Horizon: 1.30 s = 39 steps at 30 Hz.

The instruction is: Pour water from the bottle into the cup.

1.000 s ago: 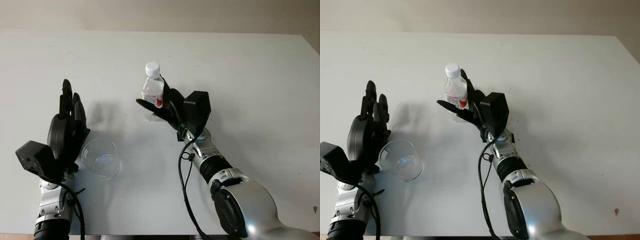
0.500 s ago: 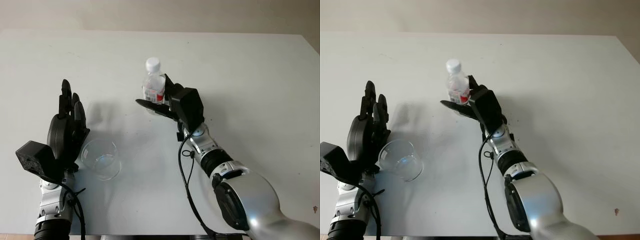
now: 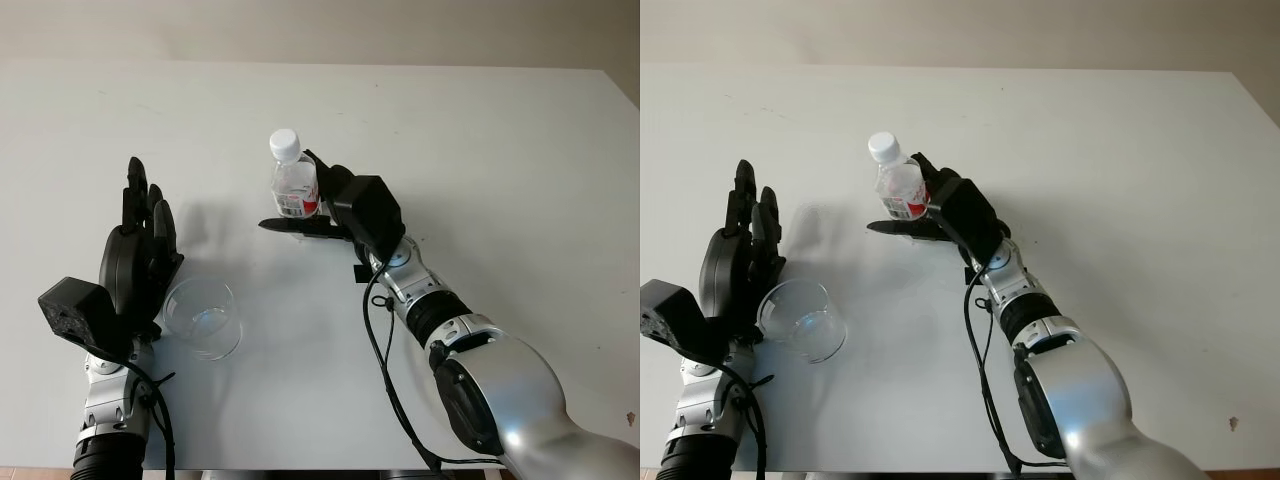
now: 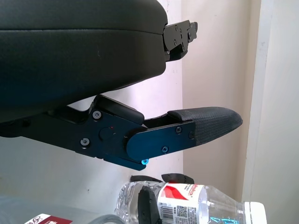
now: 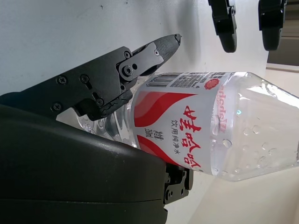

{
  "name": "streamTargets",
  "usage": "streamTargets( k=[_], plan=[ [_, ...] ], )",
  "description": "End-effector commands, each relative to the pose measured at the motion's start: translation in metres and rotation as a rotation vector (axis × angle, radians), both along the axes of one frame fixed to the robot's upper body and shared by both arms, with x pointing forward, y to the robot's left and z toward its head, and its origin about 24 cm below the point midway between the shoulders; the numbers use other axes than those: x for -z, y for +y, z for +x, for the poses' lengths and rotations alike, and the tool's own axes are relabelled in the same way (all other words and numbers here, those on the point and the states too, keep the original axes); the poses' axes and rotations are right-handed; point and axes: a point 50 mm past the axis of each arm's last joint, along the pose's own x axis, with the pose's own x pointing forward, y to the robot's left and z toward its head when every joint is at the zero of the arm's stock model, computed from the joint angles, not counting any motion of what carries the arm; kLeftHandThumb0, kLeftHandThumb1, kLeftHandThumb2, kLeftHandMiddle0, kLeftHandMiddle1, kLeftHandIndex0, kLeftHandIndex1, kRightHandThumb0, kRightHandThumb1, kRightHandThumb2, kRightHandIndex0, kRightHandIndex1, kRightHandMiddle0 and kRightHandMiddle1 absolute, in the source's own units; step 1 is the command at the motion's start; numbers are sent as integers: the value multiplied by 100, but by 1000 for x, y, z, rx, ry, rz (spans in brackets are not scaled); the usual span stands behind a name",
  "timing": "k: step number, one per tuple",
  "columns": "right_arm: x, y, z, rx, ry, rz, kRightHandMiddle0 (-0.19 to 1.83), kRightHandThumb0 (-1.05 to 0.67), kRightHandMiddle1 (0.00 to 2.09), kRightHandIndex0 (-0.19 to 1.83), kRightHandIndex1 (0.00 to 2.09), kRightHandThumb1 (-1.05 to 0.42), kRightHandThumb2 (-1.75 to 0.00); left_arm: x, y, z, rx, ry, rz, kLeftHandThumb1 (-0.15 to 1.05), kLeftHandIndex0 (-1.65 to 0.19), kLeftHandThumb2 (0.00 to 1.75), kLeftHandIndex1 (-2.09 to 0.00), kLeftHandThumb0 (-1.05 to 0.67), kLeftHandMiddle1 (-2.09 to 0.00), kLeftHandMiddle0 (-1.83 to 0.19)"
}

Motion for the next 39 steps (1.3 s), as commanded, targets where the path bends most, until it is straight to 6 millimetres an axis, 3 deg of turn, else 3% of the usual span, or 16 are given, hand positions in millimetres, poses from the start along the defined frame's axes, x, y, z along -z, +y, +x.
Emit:
streamTargets(
  k=[1, 5, 11, 17, 27, 39],
  plan=[
    [2, 2, -2, -6, -12, -2, 102, -28, 209, 97, 209, -104, -13, 16, -3, -6, -5, 54, -33, 105, 19, 61, 0, -80, 0, 19],
    [-10, 2, -2, -7, -121, -2, 104, -15, 209, 102, 209, -105, -26, 17, -2, -6, -5, 51, -34, 105, 19, 60, 0, -80, 0, 19],
    [-36, 3, -3, -26, -357, -58, 99, -13, 209, 102, 209, -105, -28, 17, -3, -6, -1, 55, -31, 105, 19, 60, 0, -81, 0, 19],
    [-56, 7, -5, -58, -538, -167, 72, -10, 209, 104, 209, -105, -24, 17, -5, -6, 1, 56, -27, 105, 19, 61, 0, -82, 0, 19],
    [-62, 18, -13, -88, -723, -291, 63, -9, 209, 108, 209, -102, -18, 19, -7, -7, -5, 55, -38, 105, 19, 61, 0, -81, 0, 19],
    [-67, 35, -24, -70, -1023, -420, 68, -5, 209, 91, 209, -97, -21, 21, -10, -7, -5, 53, -42, 105, 19, 60, 0, -81, 0, 19]
  ],
)
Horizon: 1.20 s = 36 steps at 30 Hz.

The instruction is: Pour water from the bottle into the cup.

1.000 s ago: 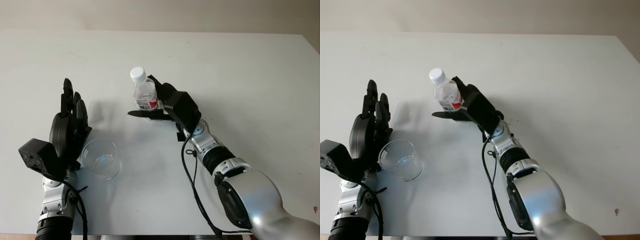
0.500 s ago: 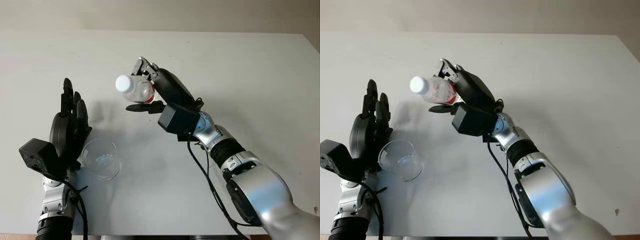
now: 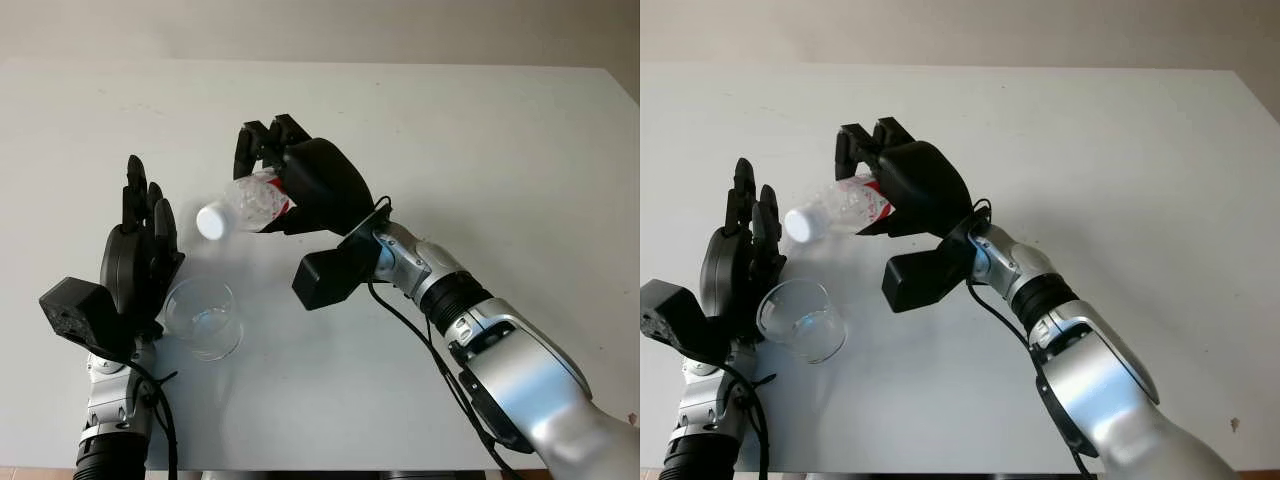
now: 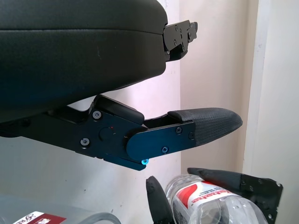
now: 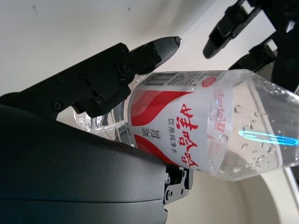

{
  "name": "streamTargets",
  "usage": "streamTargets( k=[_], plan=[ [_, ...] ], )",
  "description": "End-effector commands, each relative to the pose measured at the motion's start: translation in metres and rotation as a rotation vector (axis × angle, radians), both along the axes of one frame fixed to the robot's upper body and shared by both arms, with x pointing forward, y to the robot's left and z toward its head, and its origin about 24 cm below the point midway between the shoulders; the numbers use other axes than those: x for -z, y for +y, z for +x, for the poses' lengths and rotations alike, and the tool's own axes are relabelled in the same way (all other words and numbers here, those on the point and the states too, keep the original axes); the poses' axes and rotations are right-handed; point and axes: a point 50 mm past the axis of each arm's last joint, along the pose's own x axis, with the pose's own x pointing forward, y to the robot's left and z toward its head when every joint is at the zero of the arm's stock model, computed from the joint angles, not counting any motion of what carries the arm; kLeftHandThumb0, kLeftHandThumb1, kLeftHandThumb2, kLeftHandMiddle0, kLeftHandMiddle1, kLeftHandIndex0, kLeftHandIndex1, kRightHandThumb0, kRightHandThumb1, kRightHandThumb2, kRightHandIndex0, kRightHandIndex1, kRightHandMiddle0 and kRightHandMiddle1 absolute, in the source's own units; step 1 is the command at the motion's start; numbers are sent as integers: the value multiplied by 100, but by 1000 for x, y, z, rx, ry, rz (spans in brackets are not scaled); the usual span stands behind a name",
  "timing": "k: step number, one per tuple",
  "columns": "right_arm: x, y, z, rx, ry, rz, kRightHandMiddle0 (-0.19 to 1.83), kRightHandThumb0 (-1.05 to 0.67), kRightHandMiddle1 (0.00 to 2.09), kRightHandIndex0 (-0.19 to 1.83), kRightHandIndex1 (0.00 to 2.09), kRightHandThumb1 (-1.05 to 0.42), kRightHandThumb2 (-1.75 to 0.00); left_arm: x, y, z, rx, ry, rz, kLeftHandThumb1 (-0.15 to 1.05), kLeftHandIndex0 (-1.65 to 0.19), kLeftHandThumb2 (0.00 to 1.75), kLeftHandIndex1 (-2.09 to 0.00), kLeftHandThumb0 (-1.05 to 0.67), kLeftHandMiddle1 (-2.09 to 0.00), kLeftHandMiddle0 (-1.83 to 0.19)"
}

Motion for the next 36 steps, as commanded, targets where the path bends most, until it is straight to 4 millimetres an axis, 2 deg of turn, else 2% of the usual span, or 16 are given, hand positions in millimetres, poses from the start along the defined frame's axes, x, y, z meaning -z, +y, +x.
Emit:
streamTargets(
  k=[1, 8, 13, 19, 21, 26, 29, 36],
  plan=[
    [-17, 7, -1, -19, -98, 4, 68, -6, 209, 92, 209, -97, -23, 21, -6, -7, -4, 66, -35, 105, 19, 60, 0, -81, 0, 19],
    [-25, 10, -7, -37, -280, -52, 66, -17, 209, 95, 209, -97, -24, 22, -7, -7, 1, 67, -36, 105, 19, 60, 0, -81, 0, 19],
    [-30, 13, -11, -40, -442, -80, 62, -27, 209, 94, 209, -97, -13, 22, -8, -6, -4, 68, -36, 105, 19, 60, 0, -82, 0, 19],
    [-35, 15, -13, -46, -580, -117, 71, -26, 209, 95, 209, -101, -11, 22, -9, -6, -6, 69, -36, 105, 19, 60, 0, -82, 0, 19],
    [-37, 15, -14, -60, -629, -131, 68, -27, 209, 94, 209, -101, -10, 22, -9, -6, -5, 66, -36, 105, 19, 60, 0, -81, 0, 19],
    [-44, 14, -13, -82, -708, -179, 67, -31, 209, 92, 209, -104, -11, 22, -11, -5, -6, 66, -36, 105, 19, 60, 0, -82, 0, 19],
    [-46, 14, -14, -93, -746, -203, 74, -32, 209, 96, 209, -105, -13, 22, -11, -5, -5, 67, -39, 105, 19, 59, 0, -82, 0, 19],
    [-52, 12, -16, -149, -797, -228, 73, -36, 209, 102, 209, -105, -13, 23, -12, -5, -1, 68, -37, 105, 19, 60, 0, -82, 0, 19]
  ],
)
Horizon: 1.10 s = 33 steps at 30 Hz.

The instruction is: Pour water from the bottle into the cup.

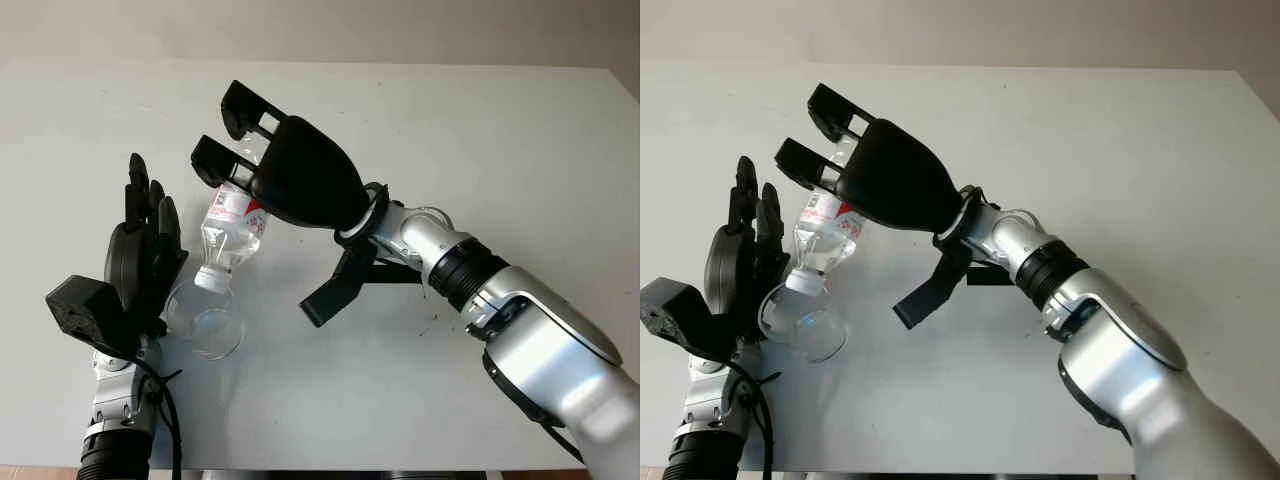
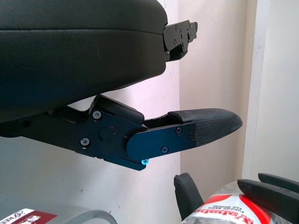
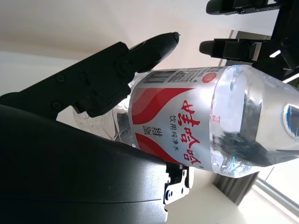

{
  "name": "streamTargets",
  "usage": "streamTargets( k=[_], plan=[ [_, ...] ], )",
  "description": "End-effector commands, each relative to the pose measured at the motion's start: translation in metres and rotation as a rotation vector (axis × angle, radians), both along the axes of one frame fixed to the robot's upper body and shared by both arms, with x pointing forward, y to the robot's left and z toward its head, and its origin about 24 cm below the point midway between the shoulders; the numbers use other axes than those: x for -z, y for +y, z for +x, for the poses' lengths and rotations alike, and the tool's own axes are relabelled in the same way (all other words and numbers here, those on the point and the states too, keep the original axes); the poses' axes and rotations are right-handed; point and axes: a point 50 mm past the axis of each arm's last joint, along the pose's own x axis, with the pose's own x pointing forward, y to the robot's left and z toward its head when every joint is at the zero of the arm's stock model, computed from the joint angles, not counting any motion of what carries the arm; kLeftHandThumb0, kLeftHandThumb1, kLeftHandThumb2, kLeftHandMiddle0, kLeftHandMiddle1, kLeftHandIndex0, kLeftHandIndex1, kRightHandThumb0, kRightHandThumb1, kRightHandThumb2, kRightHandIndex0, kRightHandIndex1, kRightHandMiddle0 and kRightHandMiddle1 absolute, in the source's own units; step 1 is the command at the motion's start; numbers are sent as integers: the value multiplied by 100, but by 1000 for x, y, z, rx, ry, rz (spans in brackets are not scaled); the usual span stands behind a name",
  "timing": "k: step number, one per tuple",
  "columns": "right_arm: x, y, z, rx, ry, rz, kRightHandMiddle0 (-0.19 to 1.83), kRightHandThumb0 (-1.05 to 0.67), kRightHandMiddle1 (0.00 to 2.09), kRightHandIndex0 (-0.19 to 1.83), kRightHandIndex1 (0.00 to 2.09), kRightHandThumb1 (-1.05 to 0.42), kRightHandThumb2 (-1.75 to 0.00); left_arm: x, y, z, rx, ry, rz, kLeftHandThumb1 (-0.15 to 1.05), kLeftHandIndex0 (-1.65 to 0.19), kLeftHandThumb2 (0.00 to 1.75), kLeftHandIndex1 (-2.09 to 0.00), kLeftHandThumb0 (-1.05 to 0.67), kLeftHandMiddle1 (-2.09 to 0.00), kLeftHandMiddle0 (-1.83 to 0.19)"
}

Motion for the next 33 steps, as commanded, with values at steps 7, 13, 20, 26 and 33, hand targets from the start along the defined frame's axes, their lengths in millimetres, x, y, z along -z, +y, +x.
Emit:
streamTargets(
  k=[7, 13, 20, 26, 33],
  plan=[
    [-21, 5, -3, -76, -86, 11, 72, -36, 209, 98, 209, -105, -14, 23, -9, -7, 4, 72, -43, 105, 19, 60, 0, -82, 0, 19],
    [-20, 6, -5, -102, -82, 25, 72, -34, 209, 100, 209, -105, -15, 23, -10, -6, 7, 69, -48, 105, 19, 60, 0, -82, 0, 19],
    [-18, 8, -6, -101, -90, 23, 75, -34, 209, 104, 209, -105, -13, 24, -9, -7, 4, 70, -51, 105, 19, 60, 0, -82, 0, 19],
    [-15, 9, -6, -100, -50, 55, 77, -34, 209, 108, 209, -104, -14, 24, -8, -7, 4, 72, -47, 105, 19, 60, 0, -82, 0, 19],
    [-7, -1, 6, -28, 300, 261, 69, -19, 209, 96, 209, -104, -15, 23, -7, -8, 3, 72, -47, 105, 19, 60, 0, -82, 0, 19]
  ],
)
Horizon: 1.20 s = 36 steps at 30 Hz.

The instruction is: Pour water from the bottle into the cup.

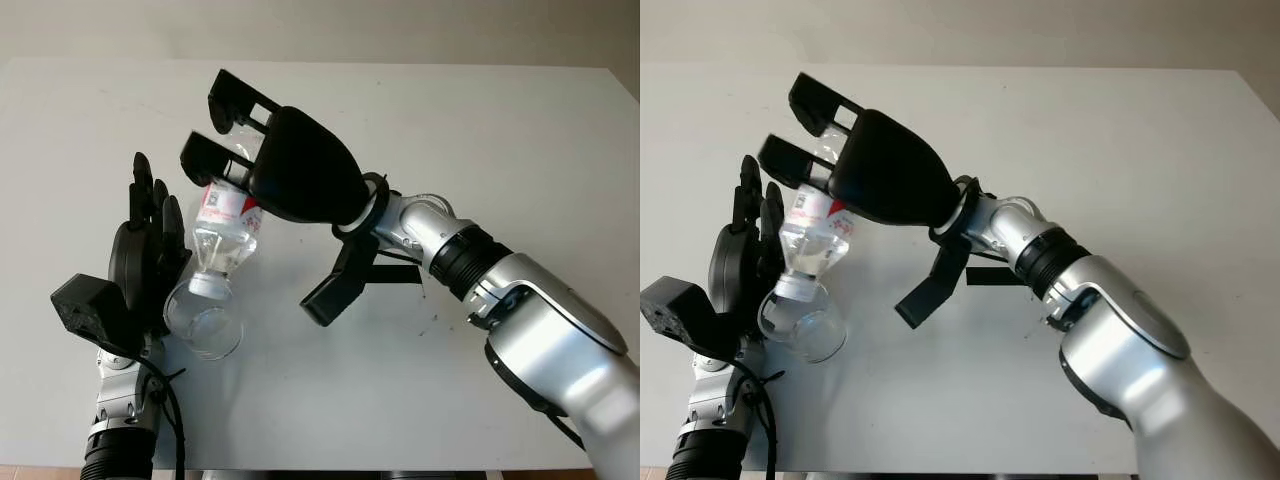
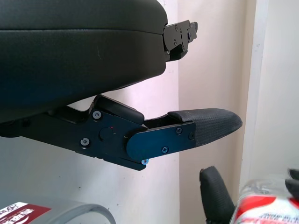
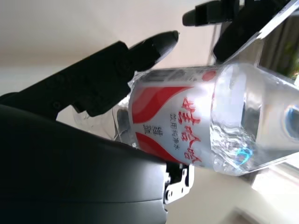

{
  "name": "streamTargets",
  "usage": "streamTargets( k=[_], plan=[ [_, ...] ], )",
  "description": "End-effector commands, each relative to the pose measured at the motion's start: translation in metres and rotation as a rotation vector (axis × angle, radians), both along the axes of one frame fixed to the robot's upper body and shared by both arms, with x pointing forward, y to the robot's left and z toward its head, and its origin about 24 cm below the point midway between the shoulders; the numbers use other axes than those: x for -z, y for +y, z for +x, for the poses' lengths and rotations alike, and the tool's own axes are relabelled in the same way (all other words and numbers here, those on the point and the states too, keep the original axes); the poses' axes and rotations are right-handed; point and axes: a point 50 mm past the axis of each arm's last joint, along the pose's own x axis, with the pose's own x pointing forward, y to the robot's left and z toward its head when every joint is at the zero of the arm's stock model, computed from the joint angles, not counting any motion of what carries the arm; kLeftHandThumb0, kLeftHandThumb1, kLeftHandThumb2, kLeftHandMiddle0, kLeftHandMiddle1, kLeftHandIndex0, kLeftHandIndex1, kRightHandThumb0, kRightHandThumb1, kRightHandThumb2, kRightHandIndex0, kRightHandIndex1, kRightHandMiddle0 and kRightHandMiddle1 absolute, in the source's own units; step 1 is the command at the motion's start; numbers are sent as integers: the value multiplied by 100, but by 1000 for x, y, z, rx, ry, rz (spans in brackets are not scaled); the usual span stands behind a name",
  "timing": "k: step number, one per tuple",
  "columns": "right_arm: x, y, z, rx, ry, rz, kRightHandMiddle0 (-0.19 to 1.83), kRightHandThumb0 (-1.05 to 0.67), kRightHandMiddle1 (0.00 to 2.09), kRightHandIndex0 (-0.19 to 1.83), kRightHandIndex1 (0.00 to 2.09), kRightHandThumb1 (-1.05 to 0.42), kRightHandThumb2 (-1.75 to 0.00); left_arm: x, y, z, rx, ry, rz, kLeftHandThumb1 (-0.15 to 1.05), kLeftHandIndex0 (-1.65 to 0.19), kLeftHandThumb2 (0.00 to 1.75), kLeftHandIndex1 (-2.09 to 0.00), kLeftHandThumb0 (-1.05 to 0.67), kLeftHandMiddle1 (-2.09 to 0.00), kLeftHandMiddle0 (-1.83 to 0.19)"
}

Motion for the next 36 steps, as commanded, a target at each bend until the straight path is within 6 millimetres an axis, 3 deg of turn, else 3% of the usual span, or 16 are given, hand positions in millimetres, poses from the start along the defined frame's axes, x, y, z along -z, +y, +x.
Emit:
streamTargets(
  k=[1, 3, 4, 9, 11, 14, 27, 36],
  plan=[
    [4, -6, 3, 19, 113, 80, 72, -15, 209, 98, 209, -101, -22, 24, -4, -10, -5, 78, -42, 105, 19, 60, 0, -82, 0, 19],
    [6, -11, 7, 27, 270, 154, 78, -10, 209, 105, 209, -81, -63, 24, -4, -10, -4, 77, -42, 105, 19, 60, 0, -82, 0, 19],
    [7, -13, 9, 26, 341, 183, 78, -10, 209, 109, 209, -80, -66, 24, -3, -10, -4, 77, -42, 105, 19, 60, 0, -82, 0, 19],
    [13, -31, 17, -50, 752, 371, 72, -8, 209, 119, 209, -92, -45, 24, -2, -11, 1, 77, -32, 105, 19, 60, 0, -82, 0, 19],
    [16, -39, 19, -69, 840, 408, 65, -10, 209, 113, 209, -102, -29, 24, -2, -12, 0, 77, -32, 105, 19, 60, 0, -82, 0, 19],
    [20, -51, 19, -73, 923, 444, 64, -12, 209, 108, 209, -104, -22, 24, -1, -12, -3, 80, -31, 105, 19, 60, 0, -82, 0, 19],
    [35, -105, 5, -55, 1343, 575, 66, -13, 209, 96, 209, -105, -26, 29, -3, -12, 13, 97, -49, 105, 19, 61, 0, -83, 0, 19],
    [34, -138, -14, -99, 1443, 651, 73, -18, 209, 105, 209, -105, -25, 31, -2, -14, 10, 105, -53, 105, 19, 62, 0, -83, 0, 19]
  ],
)
